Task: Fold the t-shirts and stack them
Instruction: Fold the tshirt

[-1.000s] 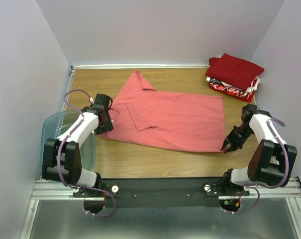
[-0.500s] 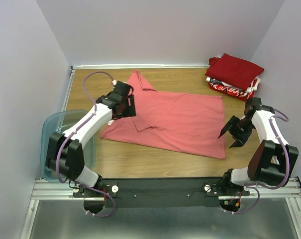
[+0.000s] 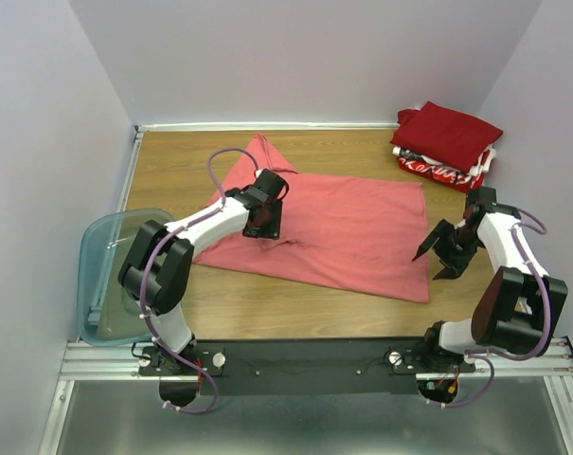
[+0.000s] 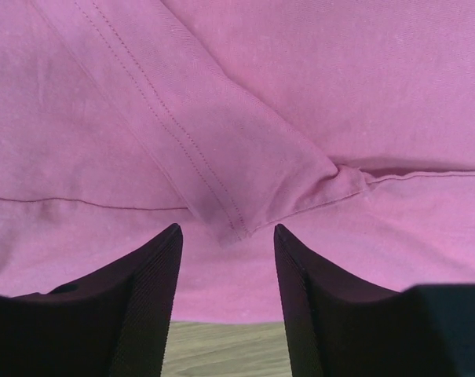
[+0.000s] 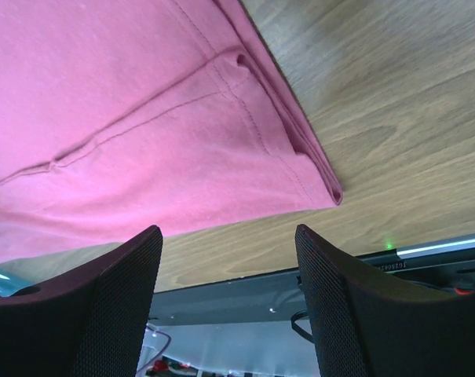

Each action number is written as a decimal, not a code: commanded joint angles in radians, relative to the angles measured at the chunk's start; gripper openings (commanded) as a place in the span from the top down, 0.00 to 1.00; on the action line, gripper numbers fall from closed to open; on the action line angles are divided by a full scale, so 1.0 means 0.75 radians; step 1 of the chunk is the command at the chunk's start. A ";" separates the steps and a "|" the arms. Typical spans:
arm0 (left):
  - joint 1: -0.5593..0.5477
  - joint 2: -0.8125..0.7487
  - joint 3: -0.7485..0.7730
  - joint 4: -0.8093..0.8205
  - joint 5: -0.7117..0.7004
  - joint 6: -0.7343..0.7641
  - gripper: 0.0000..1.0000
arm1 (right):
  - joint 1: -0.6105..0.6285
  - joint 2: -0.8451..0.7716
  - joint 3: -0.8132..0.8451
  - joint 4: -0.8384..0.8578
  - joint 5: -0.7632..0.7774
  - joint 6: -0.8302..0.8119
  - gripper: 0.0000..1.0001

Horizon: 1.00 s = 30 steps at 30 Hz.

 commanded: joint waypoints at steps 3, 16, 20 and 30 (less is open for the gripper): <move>-0.001 0.037 -0.031 0.035 0.012 -0.002 0.46 | -0.010 -0.039 -0.051 0.043 -0.042 0.017 0.25; -0.001 0.101 -0.062 0.033 0.037 -0.012 0.51 | -0.010 -0.047 -0.074 0.055 -0.048 0.028 0.25; -0.001 0.101 -0.068 0.045 0.045 -0.004 0.62 | -0.010 -0.045 -0.076 0.053 -0.048 0.028 0.25; 0.001 0.089 -0.009 0.029 0.053 0.024 0.80 | -0.010 -0.049 -0.076 0.053 -0.050 0.030 0.25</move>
